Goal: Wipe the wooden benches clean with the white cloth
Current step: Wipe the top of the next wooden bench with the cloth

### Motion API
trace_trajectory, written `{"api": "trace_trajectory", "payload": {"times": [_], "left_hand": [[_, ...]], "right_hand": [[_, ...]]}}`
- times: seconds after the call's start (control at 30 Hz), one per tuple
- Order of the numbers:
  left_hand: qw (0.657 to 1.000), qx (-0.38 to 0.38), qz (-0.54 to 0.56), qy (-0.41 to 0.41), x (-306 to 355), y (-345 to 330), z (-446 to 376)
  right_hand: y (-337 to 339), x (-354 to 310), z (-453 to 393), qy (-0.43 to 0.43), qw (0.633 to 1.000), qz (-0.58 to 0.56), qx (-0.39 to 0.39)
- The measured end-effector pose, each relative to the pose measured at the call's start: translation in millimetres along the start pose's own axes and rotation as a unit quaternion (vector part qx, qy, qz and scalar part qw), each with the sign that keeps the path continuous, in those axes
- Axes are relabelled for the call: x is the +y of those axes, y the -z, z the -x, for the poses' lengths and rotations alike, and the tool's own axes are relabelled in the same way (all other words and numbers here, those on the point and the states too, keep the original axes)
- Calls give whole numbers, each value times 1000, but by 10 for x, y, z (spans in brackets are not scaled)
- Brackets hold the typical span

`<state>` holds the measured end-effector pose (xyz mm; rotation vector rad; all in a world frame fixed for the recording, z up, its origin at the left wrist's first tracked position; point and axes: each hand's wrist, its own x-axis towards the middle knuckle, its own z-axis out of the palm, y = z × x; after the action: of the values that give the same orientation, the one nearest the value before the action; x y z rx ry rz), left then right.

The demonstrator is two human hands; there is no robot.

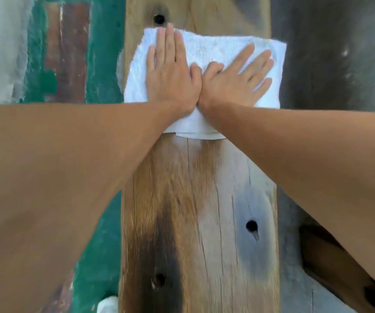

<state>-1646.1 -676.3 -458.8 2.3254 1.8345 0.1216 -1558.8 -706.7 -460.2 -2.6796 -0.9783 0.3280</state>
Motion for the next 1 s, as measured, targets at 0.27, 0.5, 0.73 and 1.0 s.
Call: {"api": "trace_trajectory", "payload": {"times": [0.27, 0.5, 0.73, 1.0], "left_hand": [[999, 2, 30, 32, 93, 50, -312], [999, -5, 23, 38, 84, 19, -276], [999, -17, 4, 37, 88, 23, -281], [999, -25, -25, 36, 100, -1, -270]], "right_hand": [[5, -211, -305, 18, 997, 70, 3], [-48, -167, -283, 17, 995, 93, 29], [-58, -166, -301, 15, 995, 97, 26], [-44, -118, -277, 20, 995, 94, 5]]}}
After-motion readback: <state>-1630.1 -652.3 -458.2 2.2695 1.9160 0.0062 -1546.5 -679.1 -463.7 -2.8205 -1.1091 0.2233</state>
